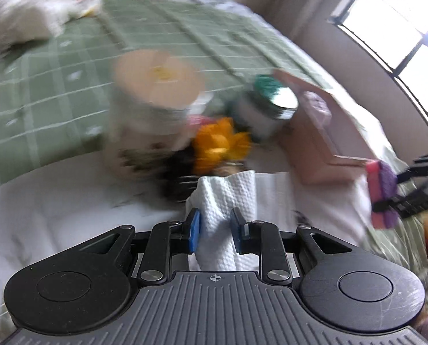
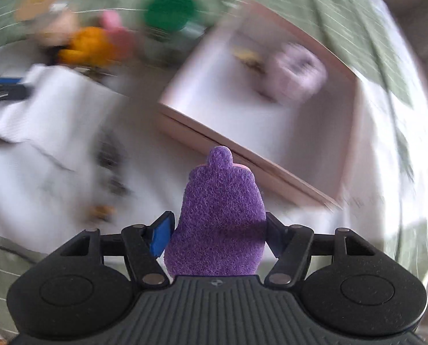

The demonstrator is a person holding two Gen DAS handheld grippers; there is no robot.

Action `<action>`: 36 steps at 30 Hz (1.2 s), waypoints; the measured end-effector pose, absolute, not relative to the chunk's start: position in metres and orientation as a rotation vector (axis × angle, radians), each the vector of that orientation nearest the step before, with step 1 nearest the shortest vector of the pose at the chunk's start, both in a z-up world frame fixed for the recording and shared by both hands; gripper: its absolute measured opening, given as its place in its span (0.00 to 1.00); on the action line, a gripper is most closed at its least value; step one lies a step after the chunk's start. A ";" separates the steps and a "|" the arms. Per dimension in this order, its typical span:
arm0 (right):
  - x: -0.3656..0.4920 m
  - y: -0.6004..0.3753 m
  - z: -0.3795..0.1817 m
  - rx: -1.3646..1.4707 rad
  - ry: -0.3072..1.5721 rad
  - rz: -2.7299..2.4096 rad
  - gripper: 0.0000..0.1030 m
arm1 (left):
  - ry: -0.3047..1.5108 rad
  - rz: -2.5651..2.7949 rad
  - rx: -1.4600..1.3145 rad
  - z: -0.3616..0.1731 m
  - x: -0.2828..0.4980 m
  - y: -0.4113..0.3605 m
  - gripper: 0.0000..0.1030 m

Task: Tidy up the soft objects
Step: 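Grasp the purple heart-shaped sponge with the right gripper, then lift the purple sponge with the right gripper while the left grasps the brown furry clip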

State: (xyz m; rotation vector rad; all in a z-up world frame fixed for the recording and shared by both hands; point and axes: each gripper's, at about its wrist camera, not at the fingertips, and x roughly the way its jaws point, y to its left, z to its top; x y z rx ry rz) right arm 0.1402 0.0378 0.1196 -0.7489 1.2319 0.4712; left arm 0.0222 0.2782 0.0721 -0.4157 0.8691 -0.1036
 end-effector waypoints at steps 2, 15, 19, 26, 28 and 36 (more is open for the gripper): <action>0.148 0.003 0.114 -0.694 1.211 0.414 0.64 | 0.863 -0.173 -0.409 0.075 0.025 0.259 0.25; 0.118 -0.037 0.101 -0.605 0.990 0.419 0.64 | 0.937 -0.430 -0.174 0.073 0.001 0.136 0.25; 0.116 -0.036 0.103 -0.569 1.013 0.470 0.64 | 0.744 -0.180 -0.169 0.106 -0.002 0.154 0.25; 0.112 -0.030 0.097 -0.603 1.055 0.480 0.64 | 0.776 0.118 -0.364 0.092 0.017 0.196 0.26; 0.112 -0.032 0.097 -0.603 1.057 0.482 0.64 | 0.789 0.103 -0.388 0.084 0.021 0.196 0.26; 0.111 -0.028 0.081 -0.642 1.112 0.488 0.64 | 0.844 0.201 -0.262 0.064 0.071 0.204 0.30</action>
